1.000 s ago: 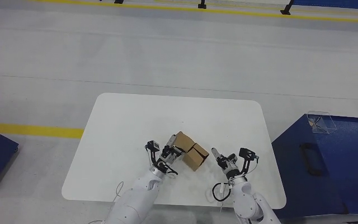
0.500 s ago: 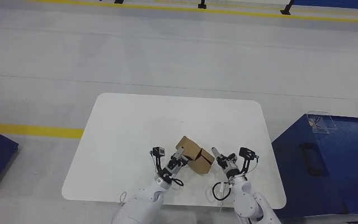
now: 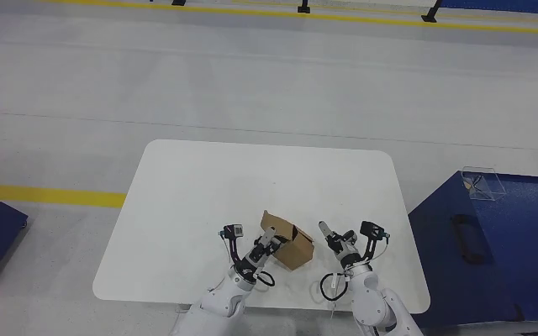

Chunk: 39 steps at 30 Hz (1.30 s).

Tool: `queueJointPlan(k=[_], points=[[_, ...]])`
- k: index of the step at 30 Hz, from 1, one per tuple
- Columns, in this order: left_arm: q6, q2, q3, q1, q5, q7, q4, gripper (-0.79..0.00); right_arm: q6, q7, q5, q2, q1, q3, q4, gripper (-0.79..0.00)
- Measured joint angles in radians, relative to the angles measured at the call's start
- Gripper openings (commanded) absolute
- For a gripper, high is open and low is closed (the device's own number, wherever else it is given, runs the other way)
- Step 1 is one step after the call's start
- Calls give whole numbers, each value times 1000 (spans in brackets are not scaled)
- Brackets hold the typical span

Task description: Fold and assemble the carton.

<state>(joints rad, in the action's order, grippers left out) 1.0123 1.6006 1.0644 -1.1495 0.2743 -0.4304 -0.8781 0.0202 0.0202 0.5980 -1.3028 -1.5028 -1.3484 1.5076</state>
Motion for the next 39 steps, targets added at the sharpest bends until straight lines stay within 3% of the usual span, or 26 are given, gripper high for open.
queueJointPlan(k=[7,16,27,39], points=[[0,-4,17,4,-40,51,16,0,-5,-3,12,-2,3,6,0,0],[0,-21,68,-40,-134,123,-36,0,-14,-6,18,-8,16,27,-7,0],[0,-19,55,-36,-150,162,-13,0,-26,-17,32,-13,29,42,-6,0],[-27,-20,55,-6,-100,169,27,0,-30,-125,194,2,29,38,-9,0]])
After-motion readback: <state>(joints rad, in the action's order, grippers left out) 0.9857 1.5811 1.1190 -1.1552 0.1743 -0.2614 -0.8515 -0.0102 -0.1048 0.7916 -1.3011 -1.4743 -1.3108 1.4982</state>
